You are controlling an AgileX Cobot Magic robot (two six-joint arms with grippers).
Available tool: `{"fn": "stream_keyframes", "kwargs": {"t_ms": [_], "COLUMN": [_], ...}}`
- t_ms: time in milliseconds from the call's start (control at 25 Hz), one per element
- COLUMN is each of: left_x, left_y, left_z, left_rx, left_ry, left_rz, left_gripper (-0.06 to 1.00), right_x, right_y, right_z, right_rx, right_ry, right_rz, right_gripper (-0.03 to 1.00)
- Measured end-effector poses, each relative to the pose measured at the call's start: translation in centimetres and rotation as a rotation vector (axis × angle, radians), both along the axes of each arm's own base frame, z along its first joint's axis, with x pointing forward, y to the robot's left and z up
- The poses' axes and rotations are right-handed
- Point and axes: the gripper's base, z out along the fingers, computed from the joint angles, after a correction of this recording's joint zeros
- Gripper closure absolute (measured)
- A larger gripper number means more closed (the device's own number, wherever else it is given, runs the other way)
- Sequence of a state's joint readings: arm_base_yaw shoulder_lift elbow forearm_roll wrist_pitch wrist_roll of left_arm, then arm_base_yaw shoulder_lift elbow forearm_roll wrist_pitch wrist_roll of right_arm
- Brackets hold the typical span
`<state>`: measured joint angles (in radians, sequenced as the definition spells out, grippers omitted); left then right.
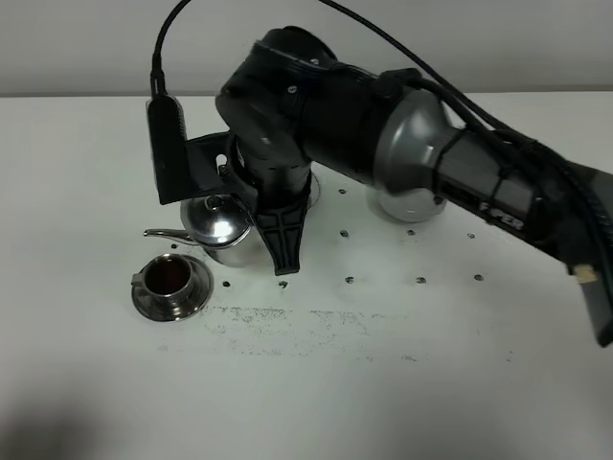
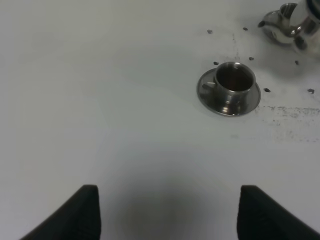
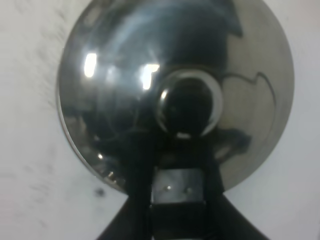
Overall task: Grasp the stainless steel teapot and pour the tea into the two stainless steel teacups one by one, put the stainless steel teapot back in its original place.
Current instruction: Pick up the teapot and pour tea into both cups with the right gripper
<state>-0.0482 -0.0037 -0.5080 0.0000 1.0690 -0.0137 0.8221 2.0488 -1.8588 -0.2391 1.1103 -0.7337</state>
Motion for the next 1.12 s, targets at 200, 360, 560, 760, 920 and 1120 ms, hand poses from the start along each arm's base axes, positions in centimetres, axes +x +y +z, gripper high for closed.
{"fn": "stream_keyframes", "kwargs": {"t_ms": [200,360,560,760,920,1120], "left_x": [0.0,0.0,0.0,0.0,0.0,0.0], "left_y": [0.0,0.0,0.0,0.0,0.0,0.0], "left_z": [0.0,0.0,0.0,0.0,0.0,0.0], "left_rx": [0.0,0.0,0.0,0.0,0.0,0.0], "left_ry": [0.0,0.0,0.0,0.0,0.0,0.0], "left_rz": [0.0,0.0,0.0,0.0,0.0,0.0], "left_gripper": [0.39,0.39,0.39,0.39,0.39,0.39], "right_x": [-3.1,-4.5,-4.9,-4.8,-4.5,-4.0], "right_y": [-1.7,-2.3,-2.6,-2.4,-2.2,-2.7], "right_z": [-0.9,-3.3,-5.9,-7.7,-9.1,-9.1], "right_rx": [0.175,0.262,0.313,0.292,0.27,0.265], "right_ry": [0.137,0.221,0.22,0.24,0.243,0.233], "right_rz": [-0.166,-0.301,-0.33,-0.342,-0.343,-0.356], "right_gripper": [0.76,0.76,0.76,0.76,0.76,0.76]}}
